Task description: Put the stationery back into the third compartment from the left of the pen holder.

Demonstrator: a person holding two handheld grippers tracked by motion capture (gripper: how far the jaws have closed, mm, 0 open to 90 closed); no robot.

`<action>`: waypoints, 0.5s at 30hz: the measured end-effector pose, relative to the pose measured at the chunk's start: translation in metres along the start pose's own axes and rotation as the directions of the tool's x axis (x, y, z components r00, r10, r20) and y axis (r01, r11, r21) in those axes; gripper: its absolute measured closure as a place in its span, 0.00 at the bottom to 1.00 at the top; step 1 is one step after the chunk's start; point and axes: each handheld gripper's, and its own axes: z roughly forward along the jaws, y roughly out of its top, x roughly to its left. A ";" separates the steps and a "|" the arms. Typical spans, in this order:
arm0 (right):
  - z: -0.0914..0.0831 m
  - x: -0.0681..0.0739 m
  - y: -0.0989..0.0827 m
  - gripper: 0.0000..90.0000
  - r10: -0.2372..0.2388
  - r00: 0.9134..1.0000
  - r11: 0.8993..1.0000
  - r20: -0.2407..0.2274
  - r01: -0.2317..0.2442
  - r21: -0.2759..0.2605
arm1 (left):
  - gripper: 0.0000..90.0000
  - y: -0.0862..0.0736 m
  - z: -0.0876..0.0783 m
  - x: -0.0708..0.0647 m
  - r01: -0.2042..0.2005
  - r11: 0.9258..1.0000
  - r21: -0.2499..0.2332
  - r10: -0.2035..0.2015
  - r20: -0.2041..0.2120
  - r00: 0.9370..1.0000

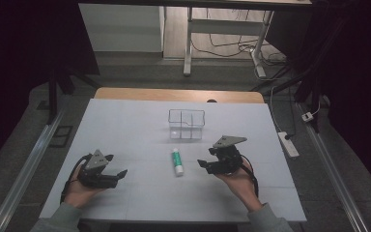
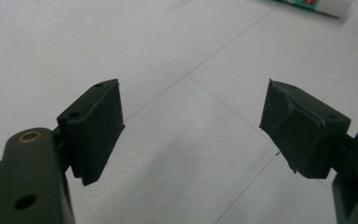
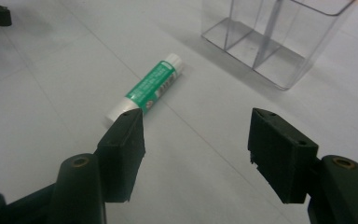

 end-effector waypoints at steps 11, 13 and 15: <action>0.012 0.020 0.006 0.38 -0.033 0.999 0.998 -0.030 0.035 0.051 | 0.23 0.000 0.000 -0.001 -0.009 1.000 0.003 0.009 -0.001 1.000; 0.015 0.023 0.007 0.37 -0.036 0.999 0.997 -0.037 0.039 0.063 | 0.23 0.000 -0.001 -0.002 -0.009 1.000 0.003 0.009 -0.002 1.000; 0.022 0.028 0.008 0.36 -0.036 0.998 0.996 -0.044 0.039 0.082 | 0.23 0.000 -0.001 -0.002 -0.013 1.000 0.006 0.013 -0.003 1.000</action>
